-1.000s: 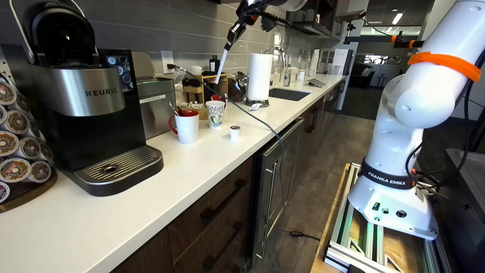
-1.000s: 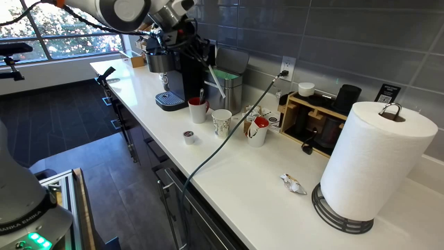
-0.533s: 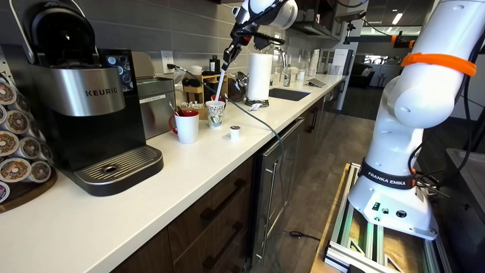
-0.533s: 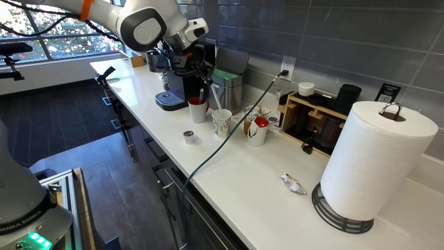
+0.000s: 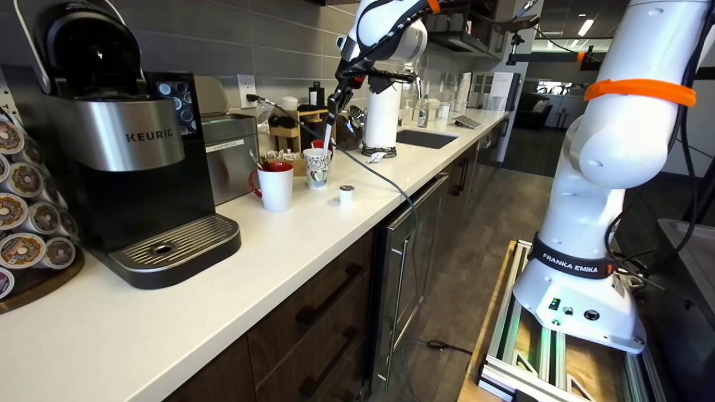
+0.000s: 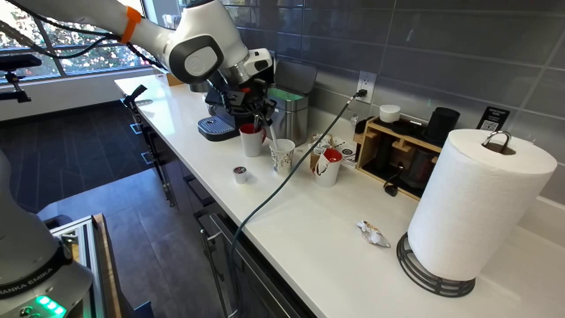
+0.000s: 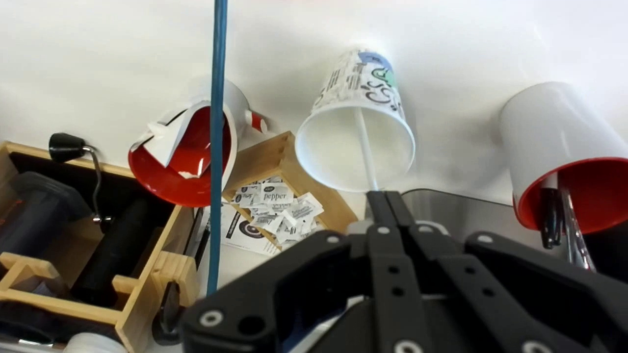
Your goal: Move the spoon and fork from the mug to the cup
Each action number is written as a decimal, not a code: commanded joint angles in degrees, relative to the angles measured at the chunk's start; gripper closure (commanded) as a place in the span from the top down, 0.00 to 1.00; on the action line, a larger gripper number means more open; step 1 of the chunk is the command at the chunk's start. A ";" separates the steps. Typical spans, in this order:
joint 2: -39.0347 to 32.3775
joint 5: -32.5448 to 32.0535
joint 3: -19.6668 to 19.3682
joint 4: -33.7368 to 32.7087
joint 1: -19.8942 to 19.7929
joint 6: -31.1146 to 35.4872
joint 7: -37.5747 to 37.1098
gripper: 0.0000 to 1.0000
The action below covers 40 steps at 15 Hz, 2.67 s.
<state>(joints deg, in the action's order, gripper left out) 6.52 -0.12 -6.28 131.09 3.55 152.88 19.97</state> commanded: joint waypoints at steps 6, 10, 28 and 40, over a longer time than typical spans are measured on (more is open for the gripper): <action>-3.64 1.96 2.87 -1.36 -1.03 1.75 0.71 0.41; 1.90 1.07 4.61 2.07 -0.16 2.66 -0.03 0.70; -9.74 29.81 8.56 -3.20 9.05 7.86 12.36 1.00; -14.99 23.41 6.30 -3.93 9.06 21.61 8.06 0.70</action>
<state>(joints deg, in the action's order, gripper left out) -5.37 26.15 1.15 128.54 12.26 171.25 30.41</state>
